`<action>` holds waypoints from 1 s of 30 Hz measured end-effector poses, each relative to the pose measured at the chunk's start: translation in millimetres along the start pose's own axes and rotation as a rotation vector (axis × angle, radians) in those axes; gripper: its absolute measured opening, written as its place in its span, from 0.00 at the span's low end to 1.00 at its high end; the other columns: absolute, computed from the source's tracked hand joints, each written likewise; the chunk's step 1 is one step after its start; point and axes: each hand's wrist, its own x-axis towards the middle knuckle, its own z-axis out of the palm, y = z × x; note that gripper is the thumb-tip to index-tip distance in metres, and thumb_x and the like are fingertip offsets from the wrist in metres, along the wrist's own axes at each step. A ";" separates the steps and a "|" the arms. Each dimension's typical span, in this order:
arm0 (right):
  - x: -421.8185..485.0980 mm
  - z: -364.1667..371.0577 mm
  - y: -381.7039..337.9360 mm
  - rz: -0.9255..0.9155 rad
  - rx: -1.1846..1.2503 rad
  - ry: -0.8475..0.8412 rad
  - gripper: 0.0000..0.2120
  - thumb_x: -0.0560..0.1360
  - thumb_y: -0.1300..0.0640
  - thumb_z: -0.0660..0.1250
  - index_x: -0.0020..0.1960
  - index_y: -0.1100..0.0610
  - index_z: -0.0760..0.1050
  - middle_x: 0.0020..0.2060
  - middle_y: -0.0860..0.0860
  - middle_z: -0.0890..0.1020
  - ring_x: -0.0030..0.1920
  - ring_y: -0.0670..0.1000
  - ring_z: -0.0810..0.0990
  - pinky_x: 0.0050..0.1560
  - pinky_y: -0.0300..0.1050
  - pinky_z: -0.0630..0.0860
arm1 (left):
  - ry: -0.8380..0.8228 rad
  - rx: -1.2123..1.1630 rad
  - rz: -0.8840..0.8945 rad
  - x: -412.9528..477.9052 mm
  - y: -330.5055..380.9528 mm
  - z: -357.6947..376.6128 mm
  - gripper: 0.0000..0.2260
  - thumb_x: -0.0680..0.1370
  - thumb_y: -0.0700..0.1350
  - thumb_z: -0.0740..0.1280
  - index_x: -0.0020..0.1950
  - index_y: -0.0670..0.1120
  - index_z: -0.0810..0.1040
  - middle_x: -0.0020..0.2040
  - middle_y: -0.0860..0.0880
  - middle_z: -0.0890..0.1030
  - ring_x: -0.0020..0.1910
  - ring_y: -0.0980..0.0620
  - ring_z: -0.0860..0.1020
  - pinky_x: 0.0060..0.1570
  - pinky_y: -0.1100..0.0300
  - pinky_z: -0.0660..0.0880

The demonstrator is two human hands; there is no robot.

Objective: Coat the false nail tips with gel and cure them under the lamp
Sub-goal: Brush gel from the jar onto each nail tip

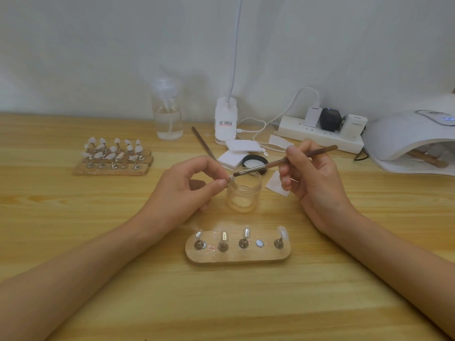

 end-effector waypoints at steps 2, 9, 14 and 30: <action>-0.7 0.8 0.4 0.000 -0.026 -0.002 0.10 0.73 0.54 0.69 0.38 0.55 0.70 0.29 0.50 0.78 0.28 0.46 0.75 0.29 0.36 0.74 | 0.001 -0.011 -0.002 0.4 0.3 -0.3 0.04 0.77 0.40 0.71 0.44 0.48 0.80 0.38 0.58 0.80 0.26 0.57 0.72 0.28 0.68 0.68; -0.2 -1.5 -0.4 -0.009 0.001 0.014 0.09 0.74 0.54 0.68 0.37 0.53 0.71 0.29 0.49 0.78 0.29 0.46 0.76 0.30 0.35 0.73 | -0.004 -0.011 -0.026 2.8 -1.3 -0.6 0.05 0.76 0.42 0.72 0.42 0.51 0.81 0.38 0.57 0.79 0.28 0.56 0.68 0.27 0.69 0.65; -1.1 -0.1 0.7 -0.007 -0.081 0.026 0.09 0.73 0.53 0.69 0.38 0.54 0.71 0.29 0.51 0.79 0.28 0.47 0.76 0.30 0.37 0.74 | -0.008 -0.022 -0.036 2.3 -0.3 -0.6 0.05 0.76 0.42 0.72 0.41 0.50 0.80 0.38 0.57 0.78 0.27 0.59 0.68 0.28 0.71 0.65; -3.4 -0.6 -1.0 -0.032 -0.116 0.044 0.10 0.73 0.54 0.70 0.39 0.56 0.71 0.29 0.51 0.79 0.28 0.48 0.76 0.29 0.38 0.74 | -0.011 -0.031 -0.034 1.9 2.4 0.6 0.04 0.76 0.41 0.72 0.42 0.46 0.79 0.36 0.57 0.78 0.26 0.60 0.69 0.28 0.73 0.64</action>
